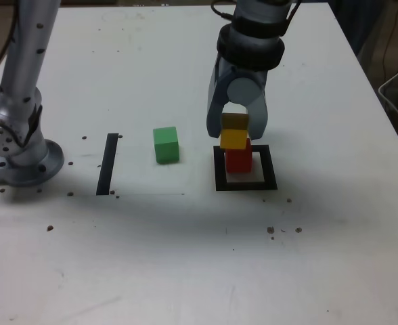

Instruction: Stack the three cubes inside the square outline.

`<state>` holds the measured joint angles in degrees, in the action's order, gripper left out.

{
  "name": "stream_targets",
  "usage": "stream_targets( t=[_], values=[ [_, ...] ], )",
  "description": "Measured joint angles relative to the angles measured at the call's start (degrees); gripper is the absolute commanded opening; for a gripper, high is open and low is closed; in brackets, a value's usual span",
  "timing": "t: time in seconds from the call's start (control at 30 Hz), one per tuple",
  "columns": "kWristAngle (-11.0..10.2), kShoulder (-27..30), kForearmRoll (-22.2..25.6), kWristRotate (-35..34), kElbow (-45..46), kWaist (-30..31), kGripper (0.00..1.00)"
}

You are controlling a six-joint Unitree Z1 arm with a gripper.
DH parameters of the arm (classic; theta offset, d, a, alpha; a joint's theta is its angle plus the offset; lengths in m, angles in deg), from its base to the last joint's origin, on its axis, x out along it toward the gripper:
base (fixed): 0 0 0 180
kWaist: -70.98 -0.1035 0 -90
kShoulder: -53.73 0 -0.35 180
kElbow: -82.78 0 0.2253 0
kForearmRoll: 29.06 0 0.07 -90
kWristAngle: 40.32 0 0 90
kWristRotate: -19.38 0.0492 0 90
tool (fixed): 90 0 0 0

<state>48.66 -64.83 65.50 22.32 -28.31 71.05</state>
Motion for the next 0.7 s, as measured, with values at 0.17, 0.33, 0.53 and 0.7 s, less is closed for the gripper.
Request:
stream_targets(
  t=[0.17, 0.33, 0.53, 0.7],
  values=[
    [0.32, 0.0, -0.35, 0.11, 0.0, -0.01, 0.33],
    [1.25, -0.1, -0.79, 0.16, 0.13, -0.04, 0.33],
    [1.64, -0.2, -1.46, 0.42, 0.41, -0.05, 0.4],
    [1.63, -0.3, -1.82, 1.44, 0.71, -0.34, 0.65]
  ],
)
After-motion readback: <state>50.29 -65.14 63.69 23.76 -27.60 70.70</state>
